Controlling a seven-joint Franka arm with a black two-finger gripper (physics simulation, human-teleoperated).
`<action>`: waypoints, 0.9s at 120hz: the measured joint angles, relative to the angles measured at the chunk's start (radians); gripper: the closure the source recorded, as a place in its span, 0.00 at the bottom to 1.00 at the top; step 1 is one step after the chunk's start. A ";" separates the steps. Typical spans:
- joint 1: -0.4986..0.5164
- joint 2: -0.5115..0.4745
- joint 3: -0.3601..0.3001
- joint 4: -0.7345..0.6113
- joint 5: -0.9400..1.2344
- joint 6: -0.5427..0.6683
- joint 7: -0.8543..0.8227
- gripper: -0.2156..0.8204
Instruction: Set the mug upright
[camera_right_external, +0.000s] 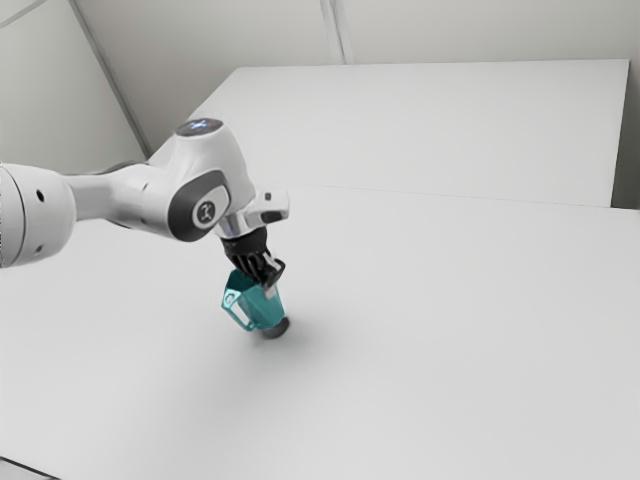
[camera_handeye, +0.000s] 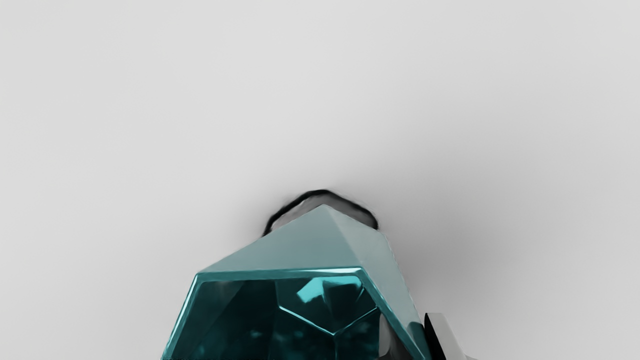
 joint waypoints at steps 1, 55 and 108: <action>0.002 0.003 -0.001 0.000 0.001 0.002 -0.002 0.96; -0.028 0.054 0.000 0.001 0.033 0.046 -0.077 0.57; -0.030 0.022 0.009 0.172 -0.009 -0.068 -0.096 0.25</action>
